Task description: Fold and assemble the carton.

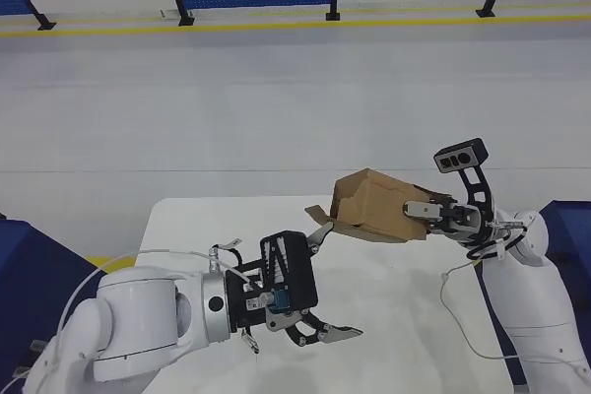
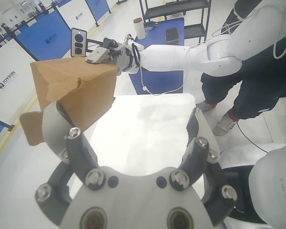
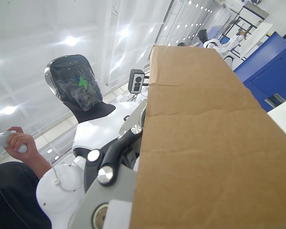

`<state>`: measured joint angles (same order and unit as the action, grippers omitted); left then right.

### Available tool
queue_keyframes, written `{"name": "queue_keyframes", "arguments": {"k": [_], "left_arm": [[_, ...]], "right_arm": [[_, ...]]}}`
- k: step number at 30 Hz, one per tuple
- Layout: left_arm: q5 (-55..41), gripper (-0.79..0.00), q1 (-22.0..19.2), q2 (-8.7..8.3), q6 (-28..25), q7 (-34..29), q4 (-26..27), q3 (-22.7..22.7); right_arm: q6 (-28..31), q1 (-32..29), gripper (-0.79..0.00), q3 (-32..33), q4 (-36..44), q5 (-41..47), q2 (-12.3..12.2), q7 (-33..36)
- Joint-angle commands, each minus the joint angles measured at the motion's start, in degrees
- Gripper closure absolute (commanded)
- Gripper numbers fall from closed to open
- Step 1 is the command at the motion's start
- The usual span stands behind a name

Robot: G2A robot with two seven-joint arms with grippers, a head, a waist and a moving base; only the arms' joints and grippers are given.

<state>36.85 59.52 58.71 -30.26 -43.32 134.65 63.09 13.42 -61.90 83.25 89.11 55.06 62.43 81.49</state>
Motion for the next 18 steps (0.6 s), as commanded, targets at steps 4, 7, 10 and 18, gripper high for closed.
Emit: {"name": "queue_keyframes", "arguments": {"k": [4,7,10,18], "left_arm": [[0.2,-0.785,0.0,0.02,1.3,0.5,0.0,0.2],[0.1,-0.785,0.5,-0.21,1.5,0.5,0.0,2.3],[-0.7,-0.785,1.2,-0.54,1.1,-0.3,0.0,4.4],[-3.3,-0.785,2.4,-1.06,-1.2,-1.5,0.0,6.1]], "right_arm": [[0.0,-0.2,0.0,-0.1,0.3,-0.3,0.0,0.0],[0.0,-0.2,0.0,0.0,0.2,-0.2,0.0,-0.2],[0.0,-0.2,0.0,0.1,0.3,-0.2,0.0,-0.1],[-0.1,-0.2,0.0,-0.3,0.7,-0.5,0.0,0.1]]}}
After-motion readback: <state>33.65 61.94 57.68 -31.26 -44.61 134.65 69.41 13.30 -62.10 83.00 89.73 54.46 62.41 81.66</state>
